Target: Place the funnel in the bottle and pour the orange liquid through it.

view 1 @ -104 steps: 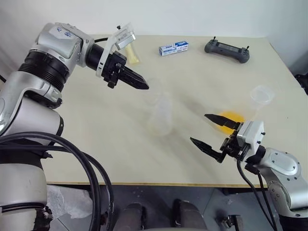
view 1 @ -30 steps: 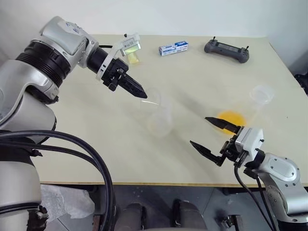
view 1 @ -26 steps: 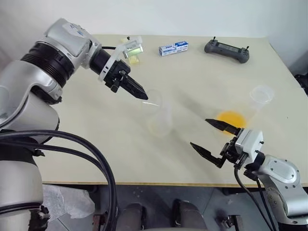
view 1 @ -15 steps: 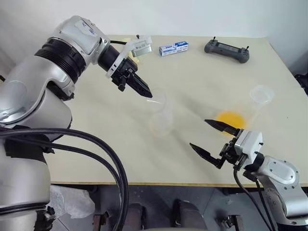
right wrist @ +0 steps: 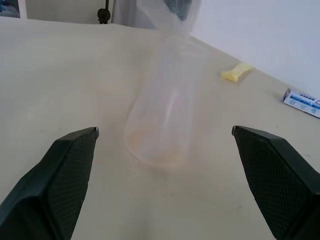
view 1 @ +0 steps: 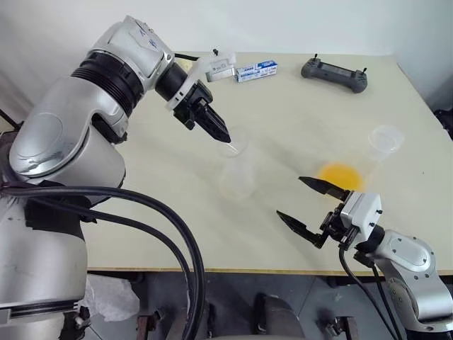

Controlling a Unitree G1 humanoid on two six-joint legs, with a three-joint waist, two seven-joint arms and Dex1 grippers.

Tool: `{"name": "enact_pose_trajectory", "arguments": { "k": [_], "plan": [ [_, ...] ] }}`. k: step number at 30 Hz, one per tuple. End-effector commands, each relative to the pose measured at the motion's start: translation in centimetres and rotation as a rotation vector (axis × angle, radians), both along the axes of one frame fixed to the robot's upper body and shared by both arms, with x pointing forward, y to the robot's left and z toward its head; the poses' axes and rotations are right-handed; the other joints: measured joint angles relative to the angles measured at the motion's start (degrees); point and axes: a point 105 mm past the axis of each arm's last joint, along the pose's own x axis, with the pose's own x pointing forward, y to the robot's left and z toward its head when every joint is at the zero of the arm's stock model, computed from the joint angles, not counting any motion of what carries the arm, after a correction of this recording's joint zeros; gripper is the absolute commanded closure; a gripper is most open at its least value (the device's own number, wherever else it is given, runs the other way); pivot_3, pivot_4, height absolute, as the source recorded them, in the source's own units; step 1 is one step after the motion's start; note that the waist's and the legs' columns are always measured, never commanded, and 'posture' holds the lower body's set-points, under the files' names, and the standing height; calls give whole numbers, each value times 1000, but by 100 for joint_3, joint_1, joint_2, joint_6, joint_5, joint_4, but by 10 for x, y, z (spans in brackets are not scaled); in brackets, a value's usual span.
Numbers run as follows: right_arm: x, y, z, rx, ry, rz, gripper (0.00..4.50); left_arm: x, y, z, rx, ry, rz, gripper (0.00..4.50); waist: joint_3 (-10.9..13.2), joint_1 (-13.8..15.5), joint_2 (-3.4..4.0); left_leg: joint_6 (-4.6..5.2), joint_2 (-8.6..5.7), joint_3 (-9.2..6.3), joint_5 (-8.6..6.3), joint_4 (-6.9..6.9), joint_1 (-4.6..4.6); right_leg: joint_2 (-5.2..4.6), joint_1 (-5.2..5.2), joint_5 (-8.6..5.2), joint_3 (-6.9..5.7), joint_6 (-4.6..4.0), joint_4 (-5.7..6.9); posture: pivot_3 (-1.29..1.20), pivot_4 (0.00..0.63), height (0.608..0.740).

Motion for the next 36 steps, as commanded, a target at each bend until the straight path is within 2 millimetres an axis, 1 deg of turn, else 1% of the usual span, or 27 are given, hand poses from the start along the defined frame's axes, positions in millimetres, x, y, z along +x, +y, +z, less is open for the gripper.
{"name": "enact_pose_trajectory", "arguments": {
  "k": [1, 2, 4, 7, 8, 12, 14, 16, 17, 19, 20, 23, 25, 27, 29, 31, 33, 36],
  "plan": [
    [-4, 5, 11, 9, -44, 13, 0, -14, -4, 19, -53, 34, -89, 2372, 0, -3, 0, 0, 1, 0, 0, 0, 0, 1, -1, 0, 0, 0, 0, 0, 150, 740],
    [-4, 5, 11, 8, -44, 12, 0, -14, -4, 21, -65, 34, -91, 1983, 0, -3, 0, 0, 1, 0, 0, 0, -1, 1, -1, 0, 0, 0, 0, 0, 150, 740],
    [-3, 5, 12, 7, -44, 11, 0, -15, -5, 24, -88, 31, -91, 1413, 0, 2, 0, 0, 1, 0, 0, 0, -1, 1, -1, 0, 0, 0, 1, 0, 150, 740],
    [-2, 5, 14, 4, -47, 10, 0, -15, -3, 29, -117, 19, -93, 364, 0, 5, 0, 0, 0, 0, 0, 0, -2, 0, -2, 0, 0, 0, 1, 0, 150, 740],
    [-2, 5, 15, 3, -48, 9, 0, -15, -3, 31, -128, 16, -93, 81, 0, 4, 0, 0, 0, 0, 0, 0, -2, 0, -2, 0, 0, 0, 0, 0, 150, 740],
    [-2, 2, 17, -1, -51, -2, 0, -16, 5, 38, -203, 3, -100, 33, 0, -4, 0, 0, 1, 0, 0, 0, -2, 0, -3, 0, 0, 0, 1, 0, 150, 740],
    [-3, 1, 17, 1, -44, -8, 0, -16, 10, 37, -234, -5, -110, 33, 0, -8, 0, 0, 2, 2, 0, -1, -3, 0, -8, 0, 1, 0, 4, 0, 150, 740],
    [-5, -2, 16, -1, -32, -20, 0, -14, 20, 34, -308, -53, -157, 33, -2, -11, 4, 0, 3, 3, 0, -2, -1, 1, -11, 0, 1, 0, 9, 0, 150, 740],
    [-6, -3, 16, 2, -28, -30, 0, -15, 25, 33, -375, -62, -178, 33, -3, -12, 5, 0, 4, 4, 0, -2, 3, 0, -11, 0, 3, 0, 14, 0, 150, 740],
    [-7, -5, 17, 7, -23, -42, 0, -16, 30, 32, -460, -77, -202, 33, -2, -16, 3, 0, 5, 3, 0, 1, 2, -2, -12, 0, 4, 0, 17, 0, 150, 740],
    [-7, -6, 17, 5, -18, -49, 0, -17, 33, 33, -512, -100, -221, 33, 0, -5, 1, 0, 5, 2, 0, 4, 0, -2, -13, 0, 3, 0, 19, 0, 150, 740],
    [-9, -11, 17, 7, -2, -78, 0, -8, 53, 24, -673, -247, -169, 33, 0, 1, 0, 0, 2, -4, -1, 23, -12, -5, -19, 0, 1, 0, 30, 0, 150, 740],
    [-10, -14, 17, 11, 9, -99, 0, -7, 65, 20, -770, -342, -134, 33, 0, -7, 1, 0, 0, -3, -1, 24, -9, -8, -19, 0, 2, 0, 36, 0, 150, 740],
    [-11, -18, 16, 12, 22, -127, 0, -11, 74, 12, -830, -401, -113, 33, -1, -8, 1, 0, 0, -5, -1, 26, -8, -9, -19, 0, 2, 0, 41, 0, 150, 740],
    [-10, -24, 13, 20, 44, -179, 0, -15, 81, -2, -851, -437, -90, 33, 0, -2, 0, 0, 0, -8, -2, 27, -8, -9, -19, 0, 2, 0, 42, 0, 150, 740],
    [-10, -29, 9, 24, 66, -225, 0, -19, 84, -14, -850, -445, -69, 33, -1, 7, 0, -1, -2, -8, -2, 32, -7, -10, -19, 0, 2, 0, 51, 0, 150, 740],
    [-12, -32, 6, 51, 85, -283, 0, -26, 91, -29, -895, -464, -46, 33, -2, 12, 1, 0, -7, -16, -2, 39, -8, -13, -19, 0, 2, -1, 64, 0, 150, 740],
    [-15, -44, 2, 81, 110, -395, 0, -36, 95, -49, -934, -483, -25, 33, -4, 13, 4, -1, -11, -16, -2, 38, 0, -19, -19, 0, 4, -1, 77, 0, 150, 740]
  ]
}}
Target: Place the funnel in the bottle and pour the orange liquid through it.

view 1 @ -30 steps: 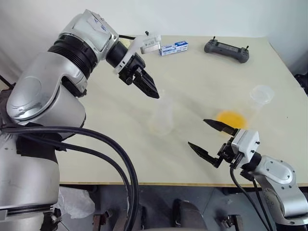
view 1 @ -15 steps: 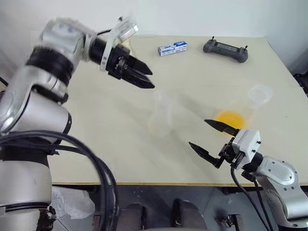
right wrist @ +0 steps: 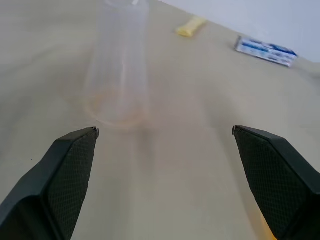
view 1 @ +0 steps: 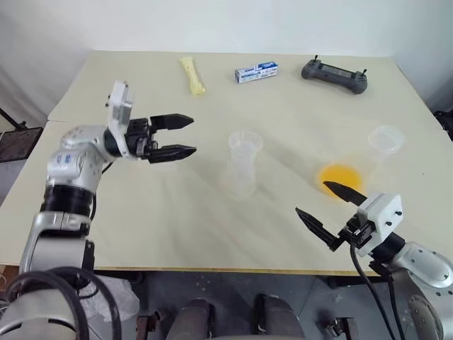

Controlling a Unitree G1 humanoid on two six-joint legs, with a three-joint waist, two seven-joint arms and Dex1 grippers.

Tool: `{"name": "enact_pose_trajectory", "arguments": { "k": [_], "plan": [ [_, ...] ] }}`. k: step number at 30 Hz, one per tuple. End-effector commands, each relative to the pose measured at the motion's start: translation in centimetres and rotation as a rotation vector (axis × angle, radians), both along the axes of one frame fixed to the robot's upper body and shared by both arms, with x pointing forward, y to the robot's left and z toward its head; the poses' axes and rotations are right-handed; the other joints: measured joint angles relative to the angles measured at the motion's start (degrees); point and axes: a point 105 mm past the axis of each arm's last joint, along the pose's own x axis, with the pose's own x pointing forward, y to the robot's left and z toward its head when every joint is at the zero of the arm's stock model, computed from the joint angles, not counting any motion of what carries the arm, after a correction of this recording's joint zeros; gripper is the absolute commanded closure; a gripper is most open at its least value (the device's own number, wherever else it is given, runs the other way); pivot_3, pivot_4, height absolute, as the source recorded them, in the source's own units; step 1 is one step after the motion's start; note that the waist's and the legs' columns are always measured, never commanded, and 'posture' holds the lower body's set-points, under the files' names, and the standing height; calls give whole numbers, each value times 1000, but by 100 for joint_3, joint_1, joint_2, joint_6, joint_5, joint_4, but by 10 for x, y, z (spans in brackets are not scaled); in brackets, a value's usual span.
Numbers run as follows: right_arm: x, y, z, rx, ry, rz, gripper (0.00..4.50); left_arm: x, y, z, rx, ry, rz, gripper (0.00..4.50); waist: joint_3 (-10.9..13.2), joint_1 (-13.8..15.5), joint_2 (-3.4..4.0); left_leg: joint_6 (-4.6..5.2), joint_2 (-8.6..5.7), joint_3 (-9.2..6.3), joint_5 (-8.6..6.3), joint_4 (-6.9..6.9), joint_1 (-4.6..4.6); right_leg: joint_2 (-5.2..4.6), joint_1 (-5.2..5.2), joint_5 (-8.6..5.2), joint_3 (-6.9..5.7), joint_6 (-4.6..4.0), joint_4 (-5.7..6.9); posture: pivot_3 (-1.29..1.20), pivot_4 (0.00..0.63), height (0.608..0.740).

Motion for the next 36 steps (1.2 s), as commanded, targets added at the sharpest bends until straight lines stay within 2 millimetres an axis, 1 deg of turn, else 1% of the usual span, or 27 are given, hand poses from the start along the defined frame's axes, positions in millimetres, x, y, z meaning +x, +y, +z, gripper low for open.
{"name": "enact_pose_trajectory", "arguments": {
  "k": [1, 7, 10, 13, 14, 17, 23, 28, 31, 36],
  "plan": [
    [-7, -13, 9, 13, -31, -127, 0, -14, 0, -3, -35, -81, 8, 33, -1, 3, 1, 0, -2, 0, 0, 0, 1, -2, 0, 0, 0, 0, 0, 0, 150, 740],
    [-24, -36, 1, 76, -11, -337, 0, -32, -5, -29, -51, -53, 19, 33, -2, 5, 1, 1, -4, 0, 0, 1, 3, -3, 0, 0, 3, 0, 5, 0, 150, 740],
    [-29, -45, 0, 82, -18, -413, 0, -39, -7, -35, -52, -44, -2, 33, -4, -14, 2, 1, -4, 13, -1, 0, 11, -2, 0, 0, 12, 0, 5, 0, 150, 740],
    [-36, -69, -1, 88, -39, -553, 0, -44, -7, -41, -57, -37, -24, 33, -16, -5, 20, 0, -2, 13, -1, -2, 15, 0, 0, 0, 14, -1, 6, 0, 150, 740],
    [-33, -76, 1, 84, -55, -576, 0, -42, -7, -41, -55, -42, -18, 33, -16, -4, 20, 1, -4, 15, -1, -3, 15, -1, 0, 0, 16, -1, 6, 0, 150, 740],
    [-16, -94, 8, 83, -91, -605, 0, -40, -8, -38, -62, -52, -10, 33, -26, -20, 4, 2, -5, 22, -2, -1, 18, 0, 4, 0, 20, -1, 4, 0, 150, 740],
    [13, -107, 19, 108, -80, -537, 0, -43, -10, -35, -76, -59, -18, 33, -31, -26, 13, 4, 3, 28, -2, -13, 26, 6, 5, -2, 22, -3, -1, 0, 150, 740],
    [33, -107, 35, 139, -108, -458, 0, -47, -8, -34, -79, -62, -12, 33, -30, -21, 13, 5, -1, 30, -1, -12, 24, 1, 5, -2, 23, -3, -3, 0, 150, 740],
    [44, -103, 46, 155, -121, -402, 0, -49, -7, -32, -87, -60, 2, 33, -30, -28, 13, 5, 2, 27, -1, -13, 24, 2, 5, -2, 21, -3, -4, 0, 150, 740],
    [58, -96, 53, 144, -121, -354, 0, -52, -8, -32, -87, -58, 8, 33, -30, -12, 13, 5, 2, 23, -1, -12, 19, 1, 5, -2, 18, -3, -7, 0, 150, 740]
  ]
}}
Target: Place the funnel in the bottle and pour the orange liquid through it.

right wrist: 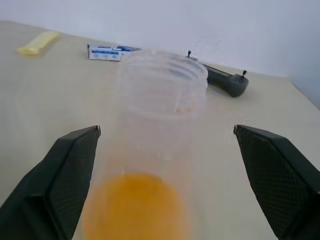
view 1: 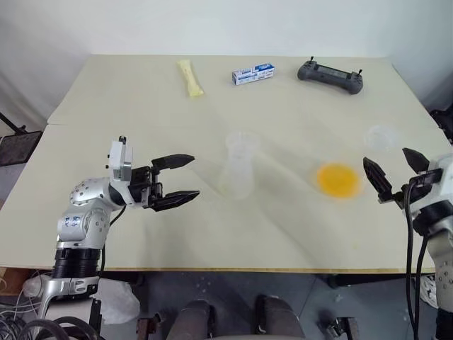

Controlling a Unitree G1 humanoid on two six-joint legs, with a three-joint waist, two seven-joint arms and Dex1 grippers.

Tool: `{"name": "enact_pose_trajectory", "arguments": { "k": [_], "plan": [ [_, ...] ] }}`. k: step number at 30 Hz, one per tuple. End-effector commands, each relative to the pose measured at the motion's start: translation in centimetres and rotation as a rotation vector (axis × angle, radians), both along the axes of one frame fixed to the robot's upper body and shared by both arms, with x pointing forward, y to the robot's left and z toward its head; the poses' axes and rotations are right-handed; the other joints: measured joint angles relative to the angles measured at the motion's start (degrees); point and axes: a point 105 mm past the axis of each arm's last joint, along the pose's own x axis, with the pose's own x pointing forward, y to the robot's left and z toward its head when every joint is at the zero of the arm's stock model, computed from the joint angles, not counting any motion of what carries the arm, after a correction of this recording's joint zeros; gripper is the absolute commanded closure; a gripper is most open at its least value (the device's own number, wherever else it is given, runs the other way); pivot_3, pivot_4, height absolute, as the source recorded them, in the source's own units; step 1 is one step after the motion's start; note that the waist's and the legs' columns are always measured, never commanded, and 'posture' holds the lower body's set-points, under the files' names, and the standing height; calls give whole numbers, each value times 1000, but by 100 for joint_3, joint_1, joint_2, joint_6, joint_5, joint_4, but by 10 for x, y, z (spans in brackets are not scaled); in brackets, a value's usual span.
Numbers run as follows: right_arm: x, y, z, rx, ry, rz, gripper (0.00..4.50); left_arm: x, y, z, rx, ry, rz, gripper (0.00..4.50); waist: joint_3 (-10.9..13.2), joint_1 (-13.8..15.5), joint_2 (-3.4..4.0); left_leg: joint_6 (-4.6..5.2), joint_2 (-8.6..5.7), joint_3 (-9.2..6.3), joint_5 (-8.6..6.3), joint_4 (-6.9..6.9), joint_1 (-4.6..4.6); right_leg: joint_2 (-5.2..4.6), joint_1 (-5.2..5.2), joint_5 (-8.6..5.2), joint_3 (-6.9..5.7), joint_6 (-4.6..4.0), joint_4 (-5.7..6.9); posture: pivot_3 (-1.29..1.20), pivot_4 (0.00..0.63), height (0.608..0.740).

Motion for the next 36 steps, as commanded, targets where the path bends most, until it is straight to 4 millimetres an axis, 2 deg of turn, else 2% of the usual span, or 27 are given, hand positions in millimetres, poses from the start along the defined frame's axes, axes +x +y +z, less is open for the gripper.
{"name": "enact_pose_trajectory", "arguments": {
  "k": [1, 8, 15, 18, 21, 25, 27, 30, 34, 36],
  "plan": [
    [6, 5, 10, -18, -19, 35, 0, -5, -1, 10, -18, -43, -2, 33, 0, -4, 0, 0, -1, 0, 0, 1, 0, -1, 0, 0, 0, 0, 0, 0, 150, 740],
    [25, 13, 17, -11, -29, 55, 0, -3, 0, 12, -19, -45, 5, 33, 0, -12, 0, 0, -1, 1, 0, 1, -2, -1, 0, 0, -1, 0, -3, 0, 150, 740],
    [32, 16, 17, 5, -20, 44, 0, 2, 6, 12, 3, -44, 2, 33, 0, -15, 1, 0, -1, 1, 0, 1, -4, -1, 0, 0, -3, 0, -6, 0, 150, 740],
    [33, 16, 22, 21, -46, 32, 591, 7, 8, 12, 14, -48, 1, 0, 0, -11, 0, 0, -1, 1, 0, 1, -4, -1, 0, 0, -4, 0, -7, 0, 150, 740],
    [31, 18, 26, 28, -55, 31, 1582, 11, 8, 12, 16, -51, -4, 0, 0, -11, 1, 0, -1, 1, 0, 1, -5, -1, 0, 0, -4, 0, -9, 0, 150, 740],
    [26, 27, 31, 23, -67, 53, 1692, 15, 6, 10, 16, -52, -24, 0, 1, -18, 1, 0, -1, 1, 0, -1, -7, -1, 0, 0, -5, 0, -15, 0, 150, 740],
    [23, 35, 41, 2, -106, 57, 1692, 18, 5, 8, 20, -50, -40, 0, 1, -15, 2, 0, 0, 1, 0, -2, -9, 1, 0, 0, -7, 0, -17, 0, 150, 740],
    [21, 64, 60, -141, -143, 61, 1692, 25, 3, 0, 46, -40, -60, 0, 2, -19, 3, 0, -1, 4, 0, -1, -10, 0, -1, 0, -7, 1, -19, 0, 150, 740],
    [23, 87, 71, -328, -161, 34, 1692, 34, 0, -2, 56, -48, -73, 0, 3, -24, 4, -1, 1, 8, 0, -2, -22, 3, -21, 0, -6, 1, -13, 0, 150, 740],
    [25, 99, 78, -360, -184, 46, 1692, 38, -2, 0, 57, -53, -78, 0, 3, -24, 1, 0, 0, 10, 0, -5, -25, 3, -27, 0, -6, 1, -10, 0, 150, 740]
  ]
}}
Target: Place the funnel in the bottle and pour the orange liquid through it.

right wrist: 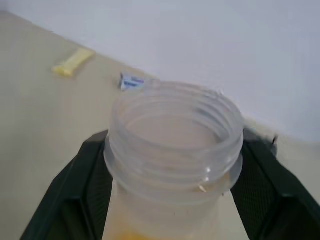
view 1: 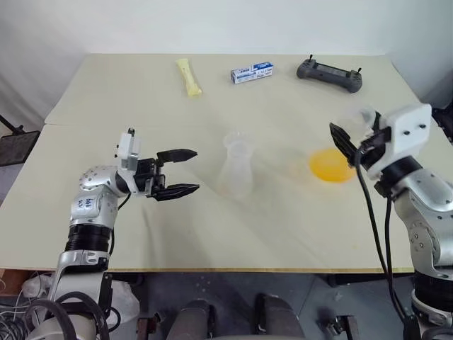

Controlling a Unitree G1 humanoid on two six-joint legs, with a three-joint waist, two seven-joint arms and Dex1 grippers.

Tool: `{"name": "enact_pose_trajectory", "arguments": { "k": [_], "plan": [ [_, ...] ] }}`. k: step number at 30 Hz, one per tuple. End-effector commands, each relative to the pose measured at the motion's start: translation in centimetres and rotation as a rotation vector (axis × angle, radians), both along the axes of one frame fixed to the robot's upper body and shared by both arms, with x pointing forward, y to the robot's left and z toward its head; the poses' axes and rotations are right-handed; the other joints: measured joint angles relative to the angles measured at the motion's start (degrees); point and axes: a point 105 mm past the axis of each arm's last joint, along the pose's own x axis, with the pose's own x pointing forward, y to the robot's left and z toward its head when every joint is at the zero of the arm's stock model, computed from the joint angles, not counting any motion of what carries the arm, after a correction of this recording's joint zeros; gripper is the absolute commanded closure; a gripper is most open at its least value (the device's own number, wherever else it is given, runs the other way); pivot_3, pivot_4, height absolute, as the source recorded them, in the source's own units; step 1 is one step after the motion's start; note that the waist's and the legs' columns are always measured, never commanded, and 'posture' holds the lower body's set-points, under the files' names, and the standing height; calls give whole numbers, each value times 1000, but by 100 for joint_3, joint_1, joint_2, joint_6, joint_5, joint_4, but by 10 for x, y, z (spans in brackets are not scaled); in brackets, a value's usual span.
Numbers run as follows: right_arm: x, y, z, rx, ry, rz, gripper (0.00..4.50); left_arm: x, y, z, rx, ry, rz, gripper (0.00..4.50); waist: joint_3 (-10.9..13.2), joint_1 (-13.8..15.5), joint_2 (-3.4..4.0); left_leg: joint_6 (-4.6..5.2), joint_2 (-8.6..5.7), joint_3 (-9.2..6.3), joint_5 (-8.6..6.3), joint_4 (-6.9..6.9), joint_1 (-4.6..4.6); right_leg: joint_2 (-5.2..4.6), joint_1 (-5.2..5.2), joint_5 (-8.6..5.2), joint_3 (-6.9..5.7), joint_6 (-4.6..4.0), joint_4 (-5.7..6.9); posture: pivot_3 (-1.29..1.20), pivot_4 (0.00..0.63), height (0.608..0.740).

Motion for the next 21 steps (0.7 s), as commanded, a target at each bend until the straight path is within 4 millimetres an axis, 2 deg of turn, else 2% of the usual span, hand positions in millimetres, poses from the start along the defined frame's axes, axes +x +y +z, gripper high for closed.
{"name": "enact_pose_trajectory", "arguments": {
  "k": [1, 5, 12, 21],
  "plan": [
    [-3, 15, 21, -95, -86, -22, 1692, 5, -1, 8, 5, -46, -9, 0, 1, 8, -2, 0, 0, 0, 0, 0, -1, -1, 0, 0, 0, 0, 1, 0, 150, 740],
    [5, 38, 22, -382, -107, -36, 1692, 9, -3, 9, 19, -69, -21, 0, 1, 5, -2, 4, -7, 2, 2, 2, -11, -6, -9, 0, -1, 1, 3, 0, 150, 740],
    [9, 72, 32, -673, -273, -44, 1692, 13, -5, 9, 36, -76, -37, 0, 1, -65, -3, 4, -5, 4, 1, -4, -15, -6, -19, 0, -2, 1, 6, 0, 150, 740],
    [16, 102, 37, -787, -356, -4, 1692, 16, -7, 10, 38, -78, -41, 0, 2, -139, -4, 3, -5, -1, 1, -6, -18, -6, -21, 0, -7, 1, 7, 0, 150, 740]
  ]
}}
